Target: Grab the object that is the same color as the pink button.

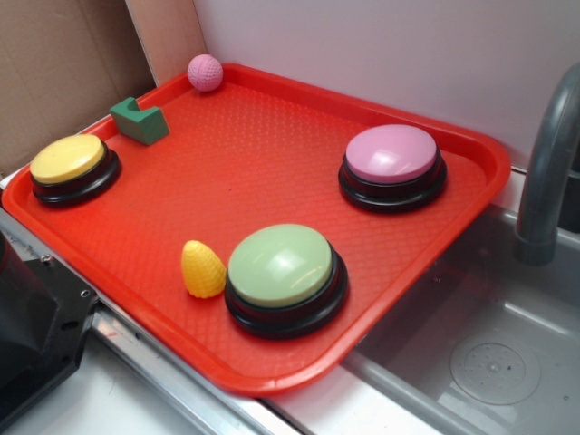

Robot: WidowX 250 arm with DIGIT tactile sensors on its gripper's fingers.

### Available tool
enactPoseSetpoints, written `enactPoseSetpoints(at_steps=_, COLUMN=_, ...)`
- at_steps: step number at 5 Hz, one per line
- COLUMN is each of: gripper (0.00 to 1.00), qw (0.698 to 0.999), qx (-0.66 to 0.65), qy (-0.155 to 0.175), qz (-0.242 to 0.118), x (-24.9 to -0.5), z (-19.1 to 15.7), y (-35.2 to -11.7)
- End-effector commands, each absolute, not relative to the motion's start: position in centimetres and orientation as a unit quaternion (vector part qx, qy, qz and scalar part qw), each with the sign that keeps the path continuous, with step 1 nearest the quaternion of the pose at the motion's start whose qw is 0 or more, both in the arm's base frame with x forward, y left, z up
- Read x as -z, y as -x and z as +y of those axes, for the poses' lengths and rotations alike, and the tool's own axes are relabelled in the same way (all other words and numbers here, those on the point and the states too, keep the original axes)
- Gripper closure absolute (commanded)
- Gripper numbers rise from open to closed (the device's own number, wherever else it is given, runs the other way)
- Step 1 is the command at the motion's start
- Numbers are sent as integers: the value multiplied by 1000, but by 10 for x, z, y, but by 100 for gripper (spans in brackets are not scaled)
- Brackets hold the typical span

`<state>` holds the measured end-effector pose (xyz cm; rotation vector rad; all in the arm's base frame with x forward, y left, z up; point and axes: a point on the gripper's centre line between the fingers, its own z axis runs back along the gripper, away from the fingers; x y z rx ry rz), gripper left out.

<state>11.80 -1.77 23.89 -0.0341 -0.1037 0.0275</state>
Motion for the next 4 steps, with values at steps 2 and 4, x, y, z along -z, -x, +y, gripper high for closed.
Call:
enactPoseSetpoints(at_steps=2, gripper=0, qw=990, qx=-18, qy=22, qz=-135, x=-145, z=30, y=-231)
enactPoseSetpoints(at_steps=4, gripper=0, qw=985, qx=-18, qy=-18, qz=-172, x=-124, z=79, y=-266)
